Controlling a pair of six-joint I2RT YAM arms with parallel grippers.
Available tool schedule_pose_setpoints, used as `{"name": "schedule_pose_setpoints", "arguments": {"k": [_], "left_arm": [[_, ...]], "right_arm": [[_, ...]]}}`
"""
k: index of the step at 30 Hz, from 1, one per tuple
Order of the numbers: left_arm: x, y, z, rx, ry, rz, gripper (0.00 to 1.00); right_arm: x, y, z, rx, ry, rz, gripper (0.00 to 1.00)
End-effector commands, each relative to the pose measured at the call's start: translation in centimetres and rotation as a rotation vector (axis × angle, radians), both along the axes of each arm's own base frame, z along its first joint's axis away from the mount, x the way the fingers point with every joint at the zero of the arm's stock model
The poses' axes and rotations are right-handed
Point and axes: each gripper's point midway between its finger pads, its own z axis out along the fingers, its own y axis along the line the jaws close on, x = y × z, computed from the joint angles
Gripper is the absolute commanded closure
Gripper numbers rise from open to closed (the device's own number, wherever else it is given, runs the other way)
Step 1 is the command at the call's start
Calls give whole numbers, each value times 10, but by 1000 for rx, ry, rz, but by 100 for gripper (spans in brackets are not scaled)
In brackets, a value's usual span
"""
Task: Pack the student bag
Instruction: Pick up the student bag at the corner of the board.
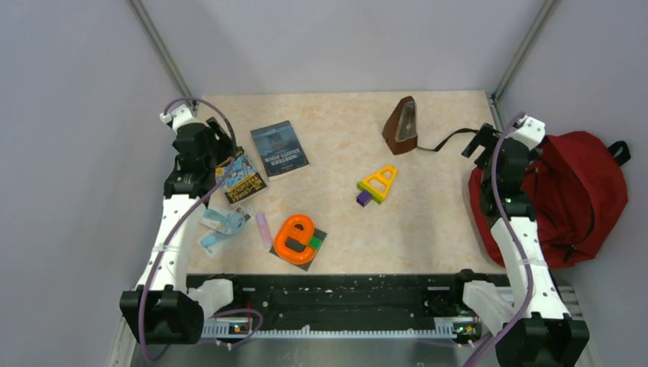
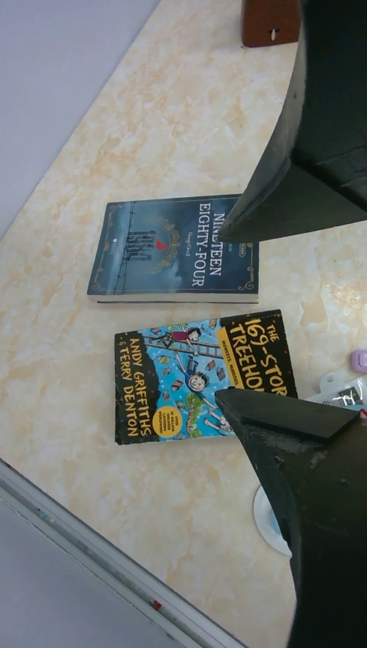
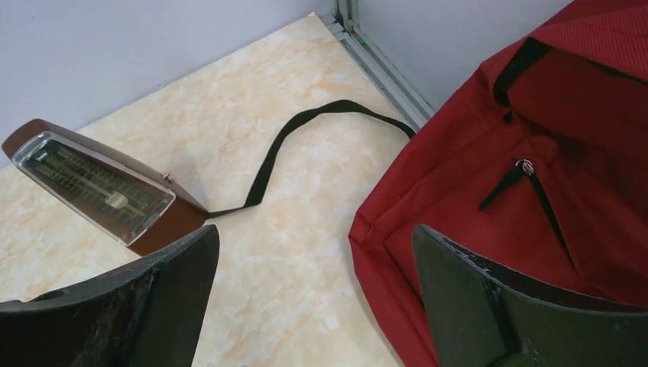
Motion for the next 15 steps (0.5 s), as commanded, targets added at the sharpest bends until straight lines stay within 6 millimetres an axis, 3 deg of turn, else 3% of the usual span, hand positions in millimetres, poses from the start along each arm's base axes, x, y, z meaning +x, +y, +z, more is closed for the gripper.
{"name": "schedule_pose_setpoints", "arguments": {"k": [1,5,11,15], "left_arm": [[3,-3,27,40,-45,-44,25],[1,-4,28,58,-64,-66,16],[8,-11,18,16,-50,-85,15],[14,-16,17,-31,-68,-85,15]], "right_arm": [[-6,-8,6,10,-49,-55,4],[-5,-9,1,25,-34,-70,2],[-8,-18,-6,12,0,-130,2],[-19,-39,-28,-18,85,-273,1]]}}
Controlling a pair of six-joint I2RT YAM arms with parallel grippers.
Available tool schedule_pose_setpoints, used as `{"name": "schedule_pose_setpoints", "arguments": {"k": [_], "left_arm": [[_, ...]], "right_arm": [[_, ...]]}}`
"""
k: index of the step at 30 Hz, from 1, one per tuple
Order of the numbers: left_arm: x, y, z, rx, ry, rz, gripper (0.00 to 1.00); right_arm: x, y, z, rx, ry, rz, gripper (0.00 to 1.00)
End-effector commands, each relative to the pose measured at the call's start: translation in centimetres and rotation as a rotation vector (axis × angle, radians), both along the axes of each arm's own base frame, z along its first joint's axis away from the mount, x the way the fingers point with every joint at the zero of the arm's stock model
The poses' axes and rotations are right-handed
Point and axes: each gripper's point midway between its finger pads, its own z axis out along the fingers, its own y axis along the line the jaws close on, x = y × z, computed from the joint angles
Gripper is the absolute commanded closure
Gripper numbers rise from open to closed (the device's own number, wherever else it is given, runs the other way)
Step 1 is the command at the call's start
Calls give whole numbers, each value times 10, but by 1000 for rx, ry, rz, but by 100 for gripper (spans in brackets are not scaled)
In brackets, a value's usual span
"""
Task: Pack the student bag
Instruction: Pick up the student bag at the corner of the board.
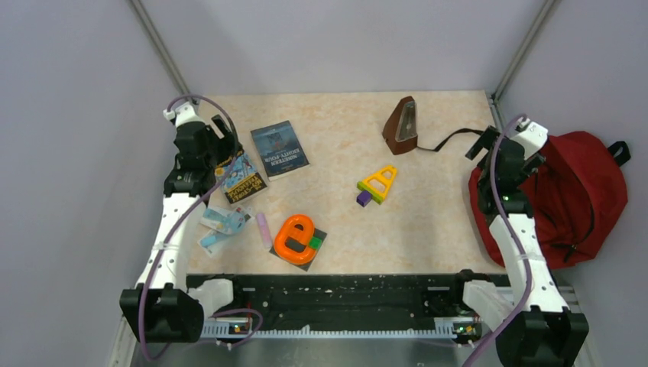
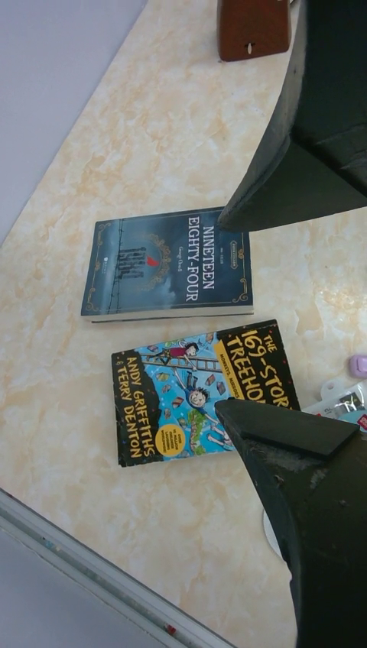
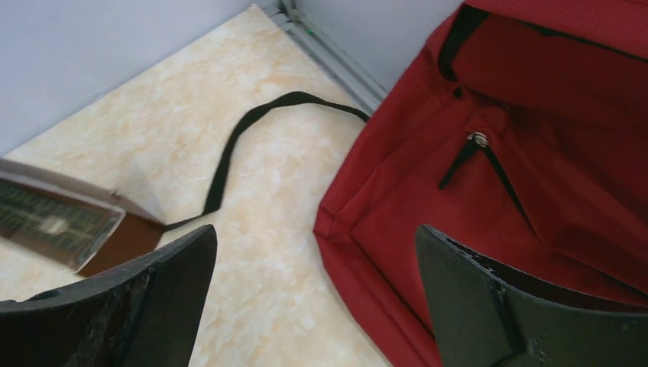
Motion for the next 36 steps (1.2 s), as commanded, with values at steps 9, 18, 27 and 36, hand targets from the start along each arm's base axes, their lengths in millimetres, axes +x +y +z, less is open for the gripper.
{"name": "schedule_pose_setpoints", "arguments": {"k": [9,18,27,36], "left_arm": [[28,-22,7,-131,-92,-64,15],[38,-24,13,-135,-97,-77,15],[42,-28,10,-221,-121,-50,15],[46,-28,14,-233,-136,-45,15]], "right_arm": [[-60,-67,-73,-106,344,-578,1],[-62,-106,-104,-112,406,-664,1],[-17,-124,-87,-200,343,-562,1],[17,-162,-95,-177,337,-511,1]]}}
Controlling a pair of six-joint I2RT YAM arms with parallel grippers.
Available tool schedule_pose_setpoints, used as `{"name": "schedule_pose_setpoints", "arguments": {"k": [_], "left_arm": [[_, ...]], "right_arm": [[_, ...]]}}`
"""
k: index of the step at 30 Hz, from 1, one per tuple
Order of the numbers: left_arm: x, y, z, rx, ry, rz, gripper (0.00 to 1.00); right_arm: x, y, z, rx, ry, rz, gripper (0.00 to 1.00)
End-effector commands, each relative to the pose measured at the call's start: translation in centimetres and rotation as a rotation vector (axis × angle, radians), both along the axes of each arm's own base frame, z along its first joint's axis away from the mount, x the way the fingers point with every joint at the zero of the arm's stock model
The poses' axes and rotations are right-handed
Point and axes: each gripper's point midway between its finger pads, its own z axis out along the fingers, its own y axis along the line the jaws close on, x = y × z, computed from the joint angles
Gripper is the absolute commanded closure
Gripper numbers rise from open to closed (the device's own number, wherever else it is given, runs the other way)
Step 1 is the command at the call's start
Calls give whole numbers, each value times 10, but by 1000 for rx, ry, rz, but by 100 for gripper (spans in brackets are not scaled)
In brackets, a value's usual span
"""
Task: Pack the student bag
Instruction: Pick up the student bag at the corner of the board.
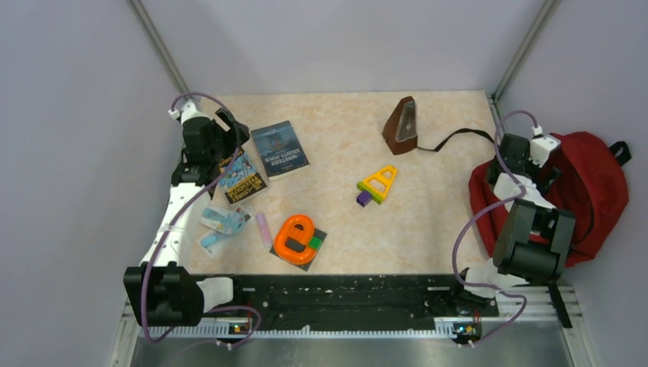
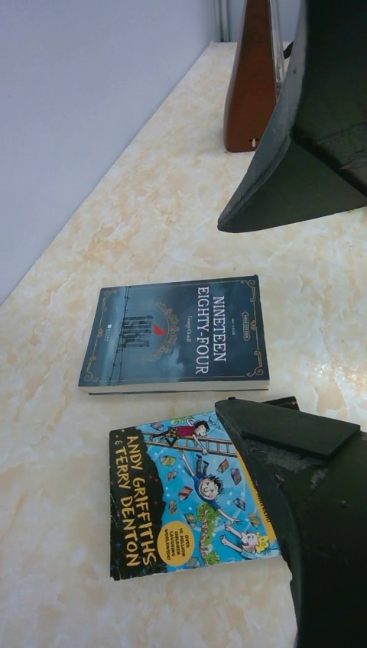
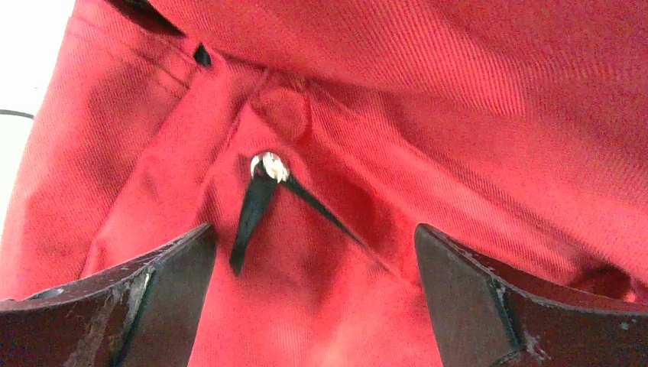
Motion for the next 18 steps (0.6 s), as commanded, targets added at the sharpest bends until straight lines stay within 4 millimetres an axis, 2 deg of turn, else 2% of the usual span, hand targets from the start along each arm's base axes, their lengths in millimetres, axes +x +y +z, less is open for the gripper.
{"name": "schedule_pose_setpoints", "arguments": {"k": [1,6,12,14,17,18], "left_arm": [[11,0,23,-12,-81,4,15],[12,0,22,-17,-80,8,15],[12,0,19,-34,-76,14,15],[10,0,19,-32,-75,14,16],[9,-1,16,-25,-69,4,16],[9,-1,15,-23,-66,1,16]], "right_arm": [[35,-22,30,-51,-88,51,1],[56,-35,33,-65,-73,97,1],[62,-44,9,6,-39,64,3],[65,-42,3,23,-35,78,8],[64,-39,0,43,-32,89,27],[62,-38,0,45,-32,81,28]]}}
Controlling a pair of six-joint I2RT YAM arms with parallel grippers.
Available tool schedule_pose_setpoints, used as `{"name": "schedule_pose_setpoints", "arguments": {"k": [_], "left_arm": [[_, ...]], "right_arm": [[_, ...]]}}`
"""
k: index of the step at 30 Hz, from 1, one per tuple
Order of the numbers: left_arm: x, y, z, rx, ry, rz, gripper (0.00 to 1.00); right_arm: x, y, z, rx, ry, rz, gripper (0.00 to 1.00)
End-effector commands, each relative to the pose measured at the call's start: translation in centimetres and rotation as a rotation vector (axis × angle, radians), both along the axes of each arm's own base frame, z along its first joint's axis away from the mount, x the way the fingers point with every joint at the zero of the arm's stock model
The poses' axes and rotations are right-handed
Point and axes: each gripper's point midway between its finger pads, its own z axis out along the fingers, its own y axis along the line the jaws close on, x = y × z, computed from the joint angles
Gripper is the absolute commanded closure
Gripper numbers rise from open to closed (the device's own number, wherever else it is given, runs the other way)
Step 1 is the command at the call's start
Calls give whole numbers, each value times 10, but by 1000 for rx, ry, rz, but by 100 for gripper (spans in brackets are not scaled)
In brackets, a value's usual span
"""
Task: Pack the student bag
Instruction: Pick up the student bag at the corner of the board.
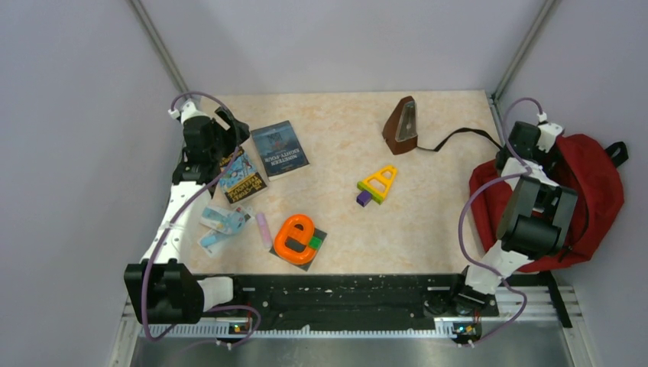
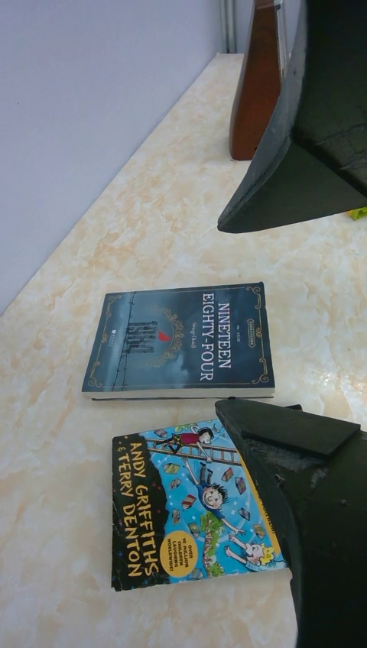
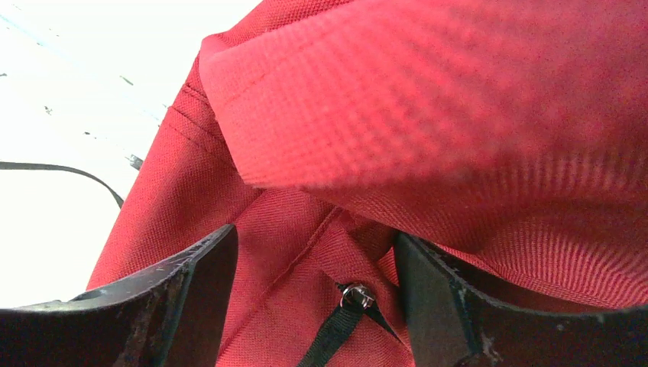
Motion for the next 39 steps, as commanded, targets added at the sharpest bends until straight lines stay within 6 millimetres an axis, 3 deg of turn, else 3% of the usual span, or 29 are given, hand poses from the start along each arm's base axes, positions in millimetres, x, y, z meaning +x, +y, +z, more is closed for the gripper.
{"name": "schedule_pose_setpoints", "arguments": {"k": [1,8,11,15,20,27,32,39], "left_arm": [[3,-1,14,3,-51,-9,17],[3,-4,12,-2,-49,-27,17],[3,-4,14,4,-55,-32,17],[2,-3,18,15,-66,-34,17],[0,-3,25,32,-87,-38,17],[-3,-2,38,78,-120,-59,18],[-3,-12,44,144,-126,-160,18],[-3,-28,50,205,-119,-298,20]], "right_arm": [[4,-2,6,25,-37,-10,31],[-18,3,-4,54,1,-81,46],[-22,5,-4,62,0,-83,73],[-24,7,9,56,-27,-76,100],[-20,12,51,31,-125,-22,100],[-5,32,139,-32,-334,150,100],[18,74,200,-102,-428,349,100],[40,158,265,-148,-525,601,100]]}}
